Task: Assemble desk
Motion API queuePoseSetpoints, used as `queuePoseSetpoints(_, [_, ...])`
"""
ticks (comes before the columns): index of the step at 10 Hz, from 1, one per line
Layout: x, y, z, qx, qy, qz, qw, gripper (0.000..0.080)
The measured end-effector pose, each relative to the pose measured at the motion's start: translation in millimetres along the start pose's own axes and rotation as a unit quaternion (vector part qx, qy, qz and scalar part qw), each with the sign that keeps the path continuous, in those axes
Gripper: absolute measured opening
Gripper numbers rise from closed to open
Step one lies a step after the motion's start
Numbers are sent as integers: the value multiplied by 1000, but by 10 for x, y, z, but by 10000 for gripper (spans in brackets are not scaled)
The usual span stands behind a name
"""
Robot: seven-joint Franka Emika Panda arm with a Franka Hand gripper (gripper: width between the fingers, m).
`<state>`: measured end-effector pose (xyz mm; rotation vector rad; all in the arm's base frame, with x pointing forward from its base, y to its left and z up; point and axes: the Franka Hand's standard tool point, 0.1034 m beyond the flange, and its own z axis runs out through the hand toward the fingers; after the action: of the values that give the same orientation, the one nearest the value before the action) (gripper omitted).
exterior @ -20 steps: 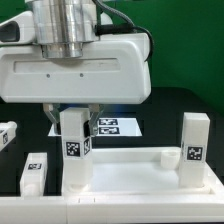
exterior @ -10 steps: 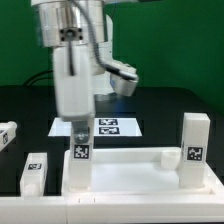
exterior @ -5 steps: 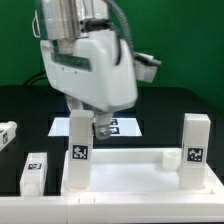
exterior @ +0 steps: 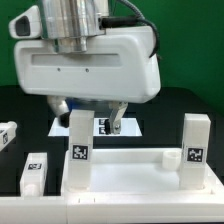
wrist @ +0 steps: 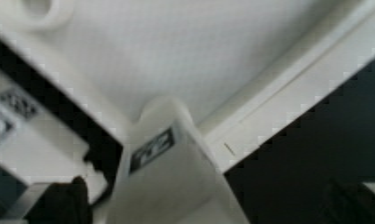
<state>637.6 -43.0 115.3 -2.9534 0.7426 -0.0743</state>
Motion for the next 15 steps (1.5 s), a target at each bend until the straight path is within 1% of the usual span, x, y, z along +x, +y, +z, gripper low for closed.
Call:
queuePoseSetpoints(1, [49,37,6,-4,22,-107,994,649])
queuePoseSetpoints(2, [51,78,21,-5,28,-135,990,649])
queuePoseSetpoints(3, [38,70,28,-5,25,-112,993,602])
queuePoseSetpoints(4, [39,72,30,-5,25,-108,994,602])
queuePoseSetpoints(5, [39,75,32,-5,25,-104,994,424])
queuePoseSetpoints(6, [37,74,36,-4,25,-70,997,424])
queuePoseSetpoints(7, [40,83,36,-4,26,-13,1000,284])
queuePoseSetpoints(8, [42,90,38,-8,28,55,998,284])
queuePoseSetpoints(9, [45,103,40,-6,29,112,993,284])
queuePoseSetpoints(10, [46,139,43,5,28,217,976,284])
queuePoseSetpoints(11, [40,173,42,17,22,318,948,284])
queuePoseSetpoints(12, [31,184,47,26,12,399,917,284])
queuePoseSetpoints(13, [26,215,45,34,6,451,892,284])
queuePoseSetpoints(15, [16,202,46,32,6,470,882,284])
